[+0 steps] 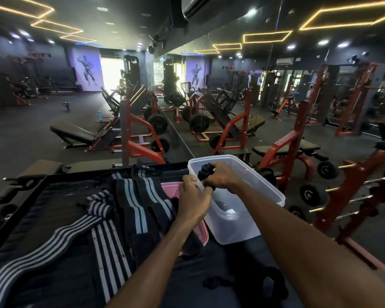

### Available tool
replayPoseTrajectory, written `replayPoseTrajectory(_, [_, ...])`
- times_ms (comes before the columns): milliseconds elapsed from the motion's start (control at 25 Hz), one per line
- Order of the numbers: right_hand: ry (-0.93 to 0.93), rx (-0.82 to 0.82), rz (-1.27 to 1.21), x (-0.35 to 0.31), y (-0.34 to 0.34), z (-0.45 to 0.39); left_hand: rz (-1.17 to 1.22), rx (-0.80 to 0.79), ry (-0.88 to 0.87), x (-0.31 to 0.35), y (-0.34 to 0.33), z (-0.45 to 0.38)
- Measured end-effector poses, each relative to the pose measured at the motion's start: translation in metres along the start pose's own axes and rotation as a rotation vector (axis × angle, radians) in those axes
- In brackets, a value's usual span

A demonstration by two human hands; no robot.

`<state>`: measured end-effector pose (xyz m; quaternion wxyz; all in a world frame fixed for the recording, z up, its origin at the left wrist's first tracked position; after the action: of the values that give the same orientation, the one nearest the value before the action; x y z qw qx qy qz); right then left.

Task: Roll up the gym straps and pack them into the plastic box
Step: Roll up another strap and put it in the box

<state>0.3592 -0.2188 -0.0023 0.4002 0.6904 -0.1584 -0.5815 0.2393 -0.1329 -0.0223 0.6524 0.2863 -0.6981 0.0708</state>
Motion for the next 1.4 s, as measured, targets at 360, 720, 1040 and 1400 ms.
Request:
replayPoseTrajectory(360, [0.033, 0.006, 0.227, -0.011, -0.019, -0.028, -0.003, 0.006, -0.037, 0.001, -0.001, 0.000])
replayPoseTrajectory(720, [0.153, 0.113, 0.268, -0.020, 0.018, 0.000, -0.028, -0.029, 0.016, 0.000, 0.001, 0.006])
replayPoseTrajectory(1040, [0.058, -0.437, 0.315, -0.041, 0.044, 0.131, -0.076, 0.020, 0.036, 0.015, 0.003, 0.027])
replayPoseTrajectory(1400, [-0.210, -0.770, 0.853, 0.027, 0.003, 0.217, -0.109, 0.063, 0.029, 0.033, 0.003, 0.063])
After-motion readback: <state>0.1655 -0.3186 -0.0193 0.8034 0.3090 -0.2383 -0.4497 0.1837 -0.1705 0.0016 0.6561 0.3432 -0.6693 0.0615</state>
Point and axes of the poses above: each hand's wrist, its own z-axis away from the middle knuckle, its own y-axis out of the back of the hand, x = y × z, the point moved 7 cm from there along -z, towards the middle knuckle, and after that the axes turned 3 degrees about z, right-handed, at the moved point
